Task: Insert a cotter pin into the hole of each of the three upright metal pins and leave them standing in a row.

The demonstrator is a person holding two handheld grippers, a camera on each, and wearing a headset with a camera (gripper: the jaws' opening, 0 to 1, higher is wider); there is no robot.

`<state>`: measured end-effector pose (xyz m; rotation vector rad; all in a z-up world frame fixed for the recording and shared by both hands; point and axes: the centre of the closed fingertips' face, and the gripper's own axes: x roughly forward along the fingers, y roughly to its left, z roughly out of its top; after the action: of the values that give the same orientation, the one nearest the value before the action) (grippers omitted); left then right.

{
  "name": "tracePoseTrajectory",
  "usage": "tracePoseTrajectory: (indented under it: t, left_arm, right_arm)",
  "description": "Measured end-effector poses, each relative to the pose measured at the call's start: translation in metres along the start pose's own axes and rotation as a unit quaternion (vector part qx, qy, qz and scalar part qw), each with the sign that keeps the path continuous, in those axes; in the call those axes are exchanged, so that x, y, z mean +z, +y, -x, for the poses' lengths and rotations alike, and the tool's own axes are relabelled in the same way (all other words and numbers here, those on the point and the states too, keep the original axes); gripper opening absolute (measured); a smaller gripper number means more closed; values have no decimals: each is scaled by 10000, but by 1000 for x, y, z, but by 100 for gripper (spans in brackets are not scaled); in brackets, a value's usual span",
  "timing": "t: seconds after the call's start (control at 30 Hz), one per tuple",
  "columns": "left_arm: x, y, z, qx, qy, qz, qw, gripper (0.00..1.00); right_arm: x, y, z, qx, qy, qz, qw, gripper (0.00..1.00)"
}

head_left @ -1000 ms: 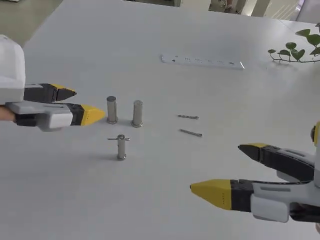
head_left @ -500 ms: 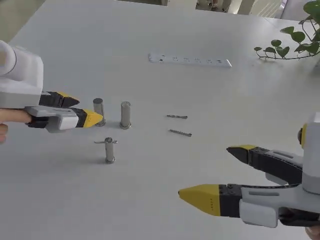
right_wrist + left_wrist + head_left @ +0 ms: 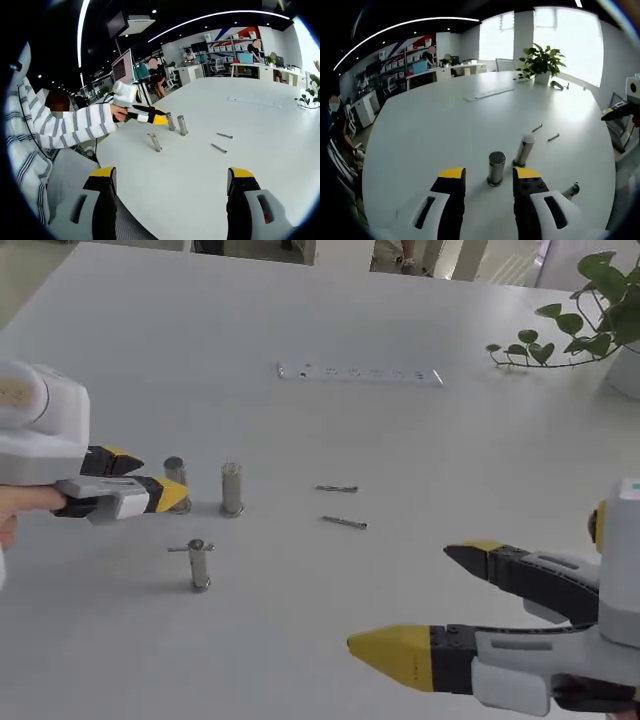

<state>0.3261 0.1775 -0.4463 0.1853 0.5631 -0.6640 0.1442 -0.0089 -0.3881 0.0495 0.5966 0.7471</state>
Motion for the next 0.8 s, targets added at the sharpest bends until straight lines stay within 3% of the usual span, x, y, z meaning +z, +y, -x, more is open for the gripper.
tracePoseTrajectory:
  t: [0.27,0.47,0.77,0.8]
  left_arm:
    - [3,-2,-7,5,22,-132,9999,29]
    - [1,-3,-11,36,26,-23,10000,25]
    - [3,-14,-15,-194,-70,20,9998,11]
    - [2,-18,-15,-313,-43,3,9995,10]
  right_arm:
    - [-1,-2,1,-40,9,-57,10000,89]
    - [2,-3,5,-75,-79,-51,9999,89]
    - [2,-4,5,-47,-90,-55,9999,88]
    - [3,-4,5,-45,-105,-63,9999,88]
